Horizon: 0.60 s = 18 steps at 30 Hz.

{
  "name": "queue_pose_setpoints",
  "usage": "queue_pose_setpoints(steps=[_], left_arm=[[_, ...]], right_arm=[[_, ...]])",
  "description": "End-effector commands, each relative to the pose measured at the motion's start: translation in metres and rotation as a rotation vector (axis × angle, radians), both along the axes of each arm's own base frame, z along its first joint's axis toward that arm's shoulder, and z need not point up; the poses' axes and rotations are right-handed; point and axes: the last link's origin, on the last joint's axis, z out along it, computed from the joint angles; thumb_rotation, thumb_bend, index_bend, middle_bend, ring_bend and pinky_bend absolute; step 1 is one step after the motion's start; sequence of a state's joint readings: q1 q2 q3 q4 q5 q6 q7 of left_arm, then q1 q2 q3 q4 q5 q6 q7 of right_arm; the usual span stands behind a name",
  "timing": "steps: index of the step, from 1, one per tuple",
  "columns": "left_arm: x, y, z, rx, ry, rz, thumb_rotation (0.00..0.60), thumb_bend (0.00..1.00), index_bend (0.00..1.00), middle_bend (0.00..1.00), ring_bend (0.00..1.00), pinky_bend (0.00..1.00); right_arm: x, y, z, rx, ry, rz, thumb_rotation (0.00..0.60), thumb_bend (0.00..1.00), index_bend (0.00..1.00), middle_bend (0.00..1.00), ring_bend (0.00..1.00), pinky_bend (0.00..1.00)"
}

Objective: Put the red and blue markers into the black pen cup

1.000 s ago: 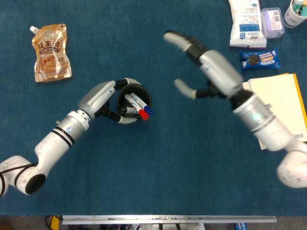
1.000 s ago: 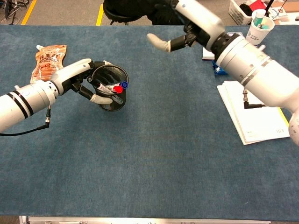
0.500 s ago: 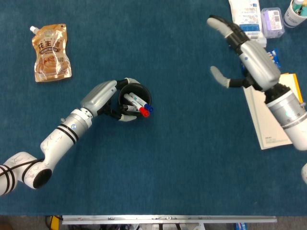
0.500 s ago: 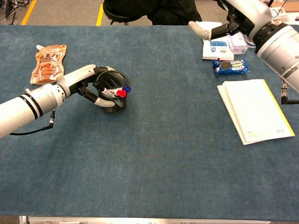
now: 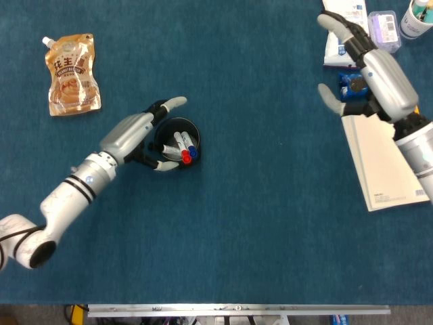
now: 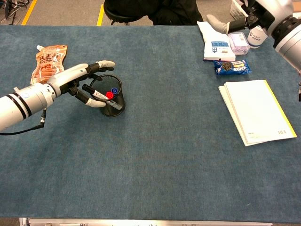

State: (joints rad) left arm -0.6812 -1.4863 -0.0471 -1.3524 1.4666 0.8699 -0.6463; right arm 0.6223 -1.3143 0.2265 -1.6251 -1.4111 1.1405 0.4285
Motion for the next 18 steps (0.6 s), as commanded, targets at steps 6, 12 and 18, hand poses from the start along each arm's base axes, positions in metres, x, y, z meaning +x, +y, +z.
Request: queue_pose_setpoints(steps=[6,12,18], left_arm=[[-0.017,-0.005,0.049,0.087,0.079,-0.020,0.600,0.17,0.00,0.07,0.02,0.14],[-0.041,-0.008,0.090,0.252,0.172,0.012,0.600,0.17,0.00,0.08,0.04,0.14],[-0.075,-0.025,0.126,0.490,0.351,0.036,0.600,0.17,0.02,0.10,0.06,0.14]], right_arm=[[-0.040,0.013,0.019,-0.044,0.240,-0.046,0.600,0.40,0.04,0.04,0.00,0.00],[-0.073,0.031,0.041,-0.110,0.386,-0.159,0.600,0.41,0.11,0.10,0.00,0.00],[-0.106,0.060,0.060,-0.207,0.524,-0.262,0.600,0.41,0.16,0.11,0.00,0.00]])
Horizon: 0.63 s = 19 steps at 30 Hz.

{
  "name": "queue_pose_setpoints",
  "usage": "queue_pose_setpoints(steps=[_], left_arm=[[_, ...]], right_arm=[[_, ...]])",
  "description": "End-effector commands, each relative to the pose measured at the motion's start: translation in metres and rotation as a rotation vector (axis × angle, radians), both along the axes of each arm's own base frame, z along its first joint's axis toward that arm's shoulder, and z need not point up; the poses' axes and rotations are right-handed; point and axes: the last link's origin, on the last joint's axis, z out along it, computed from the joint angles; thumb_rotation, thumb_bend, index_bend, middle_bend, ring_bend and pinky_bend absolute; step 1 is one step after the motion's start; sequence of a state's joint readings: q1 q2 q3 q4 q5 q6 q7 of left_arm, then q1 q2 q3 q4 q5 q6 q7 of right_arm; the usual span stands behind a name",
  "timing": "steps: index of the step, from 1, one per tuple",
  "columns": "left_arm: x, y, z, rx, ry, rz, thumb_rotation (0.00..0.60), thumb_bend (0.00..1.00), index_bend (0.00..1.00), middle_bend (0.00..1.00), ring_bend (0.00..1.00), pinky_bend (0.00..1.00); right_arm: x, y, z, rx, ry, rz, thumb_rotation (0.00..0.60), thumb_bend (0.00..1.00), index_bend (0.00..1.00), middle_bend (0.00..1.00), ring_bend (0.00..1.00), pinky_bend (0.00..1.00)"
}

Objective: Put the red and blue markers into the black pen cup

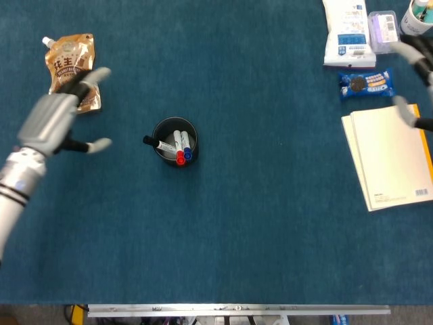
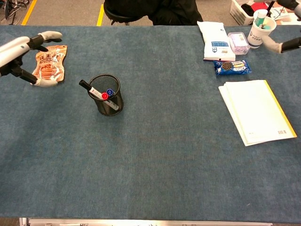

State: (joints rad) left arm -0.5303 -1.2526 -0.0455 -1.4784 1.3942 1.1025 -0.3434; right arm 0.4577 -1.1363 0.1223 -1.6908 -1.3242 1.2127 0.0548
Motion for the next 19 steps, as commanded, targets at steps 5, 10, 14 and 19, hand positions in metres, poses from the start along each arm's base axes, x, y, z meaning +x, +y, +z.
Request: queue_pose_setpoints(steps=[5,10,14,19], left_arm=[[-0.046,-0.035,0.042,0.302,0.198,0.088,0.600,0.17,0.04,0.12,0.07,0.14],[-0.063,-0.059,0.053,0.402,0.288,0.124,0.600,0.17,0.06,0.13,0.07,0.14],[-0.072,-0.071,0.054,0.415,0.304,0.164,0.600,0.17,0.06,0.14,0.07,0.14],[-0.076,-0.078,0.054,0.430,0.315,0.185,0.600,0.17,0.06,0.14,0.08,0.14]], right_arm=[[-0.041,0.047,0.024,-0.132,0.152,-0.126,0.600,0.41,0.17,0.12,0.00,0.00],[-0.053,0.072,0.031,-0.183,0.162,-0.185,0.600,0.41,0.19,0.13,0.00,0.00],[-0.059,0.083,0.031,-0.192,0.139,-0.215,0.600,0.41,0.20,0.13,0.00,0.00],[-0.060,0.087,0.031,-0.209,0.147,-0.207,0.600,0.42,0.20,0.13,0.00,0.00]])
